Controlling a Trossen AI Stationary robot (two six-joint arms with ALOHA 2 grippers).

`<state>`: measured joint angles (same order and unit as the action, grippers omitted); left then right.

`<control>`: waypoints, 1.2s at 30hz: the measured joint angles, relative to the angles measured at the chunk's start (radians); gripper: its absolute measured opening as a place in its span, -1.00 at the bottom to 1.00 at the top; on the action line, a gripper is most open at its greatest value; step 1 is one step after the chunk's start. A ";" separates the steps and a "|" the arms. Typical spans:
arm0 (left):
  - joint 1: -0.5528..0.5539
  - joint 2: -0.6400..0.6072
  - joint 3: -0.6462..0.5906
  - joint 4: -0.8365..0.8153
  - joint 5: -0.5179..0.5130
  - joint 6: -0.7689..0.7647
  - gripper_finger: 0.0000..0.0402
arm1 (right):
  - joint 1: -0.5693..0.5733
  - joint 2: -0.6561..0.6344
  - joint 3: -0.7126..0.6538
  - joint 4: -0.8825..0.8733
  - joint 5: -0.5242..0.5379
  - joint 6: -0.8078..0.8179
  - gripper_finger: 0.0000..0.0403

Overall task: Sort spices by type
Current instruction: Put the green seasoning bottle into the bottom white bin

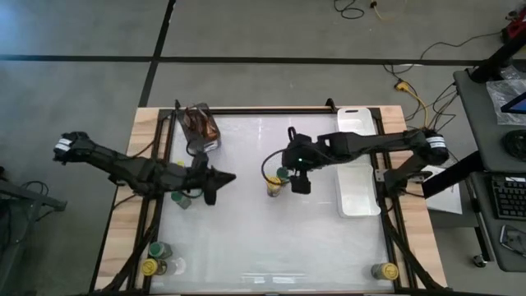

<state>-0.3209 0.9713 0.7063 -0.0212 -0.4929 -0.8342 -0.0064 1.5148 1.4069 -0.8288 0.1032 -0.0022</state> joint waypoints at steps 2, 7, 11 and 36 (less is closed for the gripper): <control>-0.027 0.025 0.000 0.001 -0.024 -0.024 -1.00 | -0.007 0.019 -0.002 0.000 0.000 -0.003 0.59; -0.051 0.099 0.000 0.003 -0.033 -0.067 -1.00 | -0.014 0.085 -0.003 -0.006 -0.011 -0.017 0.62; -0.051 0.142 0.000 0.006 -0.032 -0.112 -1.00 | -0.014 0.143 -0.004 -0.020 -0.033 0.017 0.60; -0.047 0.146 0.000 0.013 -0.145 0.199 -1.00 | -0.069 0.175 -0.005 0.062 -0.088 0.087 0.64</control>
<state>-0.3683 1.1175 0.7063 -0.0078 -0.6375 -0.6349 -0.0755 1.6896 1.4021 -0.7668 0.0151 0.0851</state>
